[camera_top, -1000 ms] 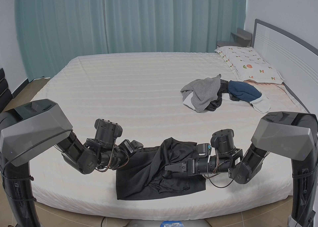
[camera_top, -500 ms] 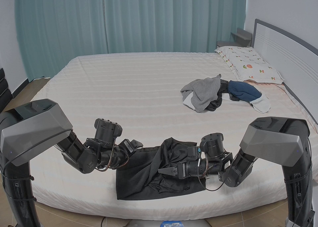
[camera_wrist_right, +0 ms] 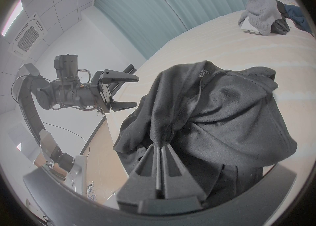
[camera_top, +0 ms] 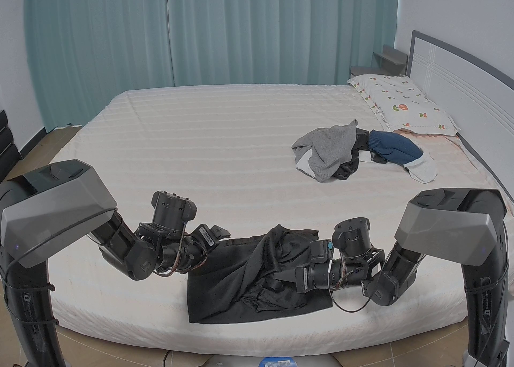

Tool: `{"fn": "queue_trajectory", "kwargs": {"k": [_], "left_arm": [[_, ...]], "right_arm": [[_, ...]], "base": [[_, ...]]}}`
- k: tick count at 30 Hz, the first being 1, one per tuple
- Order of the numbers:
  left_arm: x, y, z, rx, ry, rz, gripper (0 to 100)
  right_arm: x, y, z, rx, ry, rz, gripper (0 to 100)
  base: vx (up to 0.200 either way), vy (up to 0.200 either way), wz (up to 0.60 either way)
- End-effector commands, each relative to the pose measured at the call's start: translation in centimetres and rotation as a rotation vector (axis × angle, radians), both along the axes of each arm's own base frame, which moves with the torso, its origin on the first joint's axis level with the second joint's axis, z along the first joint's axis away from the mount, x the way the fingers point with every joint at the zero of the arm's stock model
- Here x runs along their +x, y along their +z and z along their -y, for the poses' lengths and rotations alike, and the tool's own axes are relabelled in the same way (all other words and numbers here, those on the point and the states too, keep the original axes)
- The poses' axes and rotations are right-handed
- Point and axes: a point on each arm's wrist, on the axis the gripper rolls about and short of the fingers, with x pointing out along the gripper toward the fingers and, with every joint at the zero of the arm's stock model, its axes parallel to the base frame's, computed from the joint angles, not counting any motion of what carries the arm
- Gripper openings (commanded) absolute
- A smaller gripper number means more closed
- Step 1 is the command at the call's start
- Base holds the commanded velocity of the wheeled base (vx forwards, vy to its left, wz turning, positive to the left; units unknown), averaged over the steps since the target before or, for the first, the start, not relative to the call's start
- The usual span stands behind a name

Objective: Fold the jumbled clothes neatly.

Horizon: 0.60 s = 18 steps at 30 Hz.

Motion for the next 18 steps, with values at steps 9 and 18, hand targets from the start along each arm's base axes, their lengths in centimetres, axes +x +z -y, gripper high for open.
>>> {"fn": "queue_trajectory", "kwargs": {"k": [9, 18], "left_arm": [[1.2, -0.6, -1.4, -0.001, 0.043, -0.012, 100], [1.3, -0.7, -1.7, 0.001, 0.048, -0.014, 100]], "right_arm": [[-0.8, 3.9, 4.2, -0.087, -0.011, 0.072, 0], [-1.9, 5.0, 6.2, -0.204, 0.039, 0.075, 0]], "base": [[0.0, 0.0, 0.0], [0.0, 0.0, 0.0]]}}
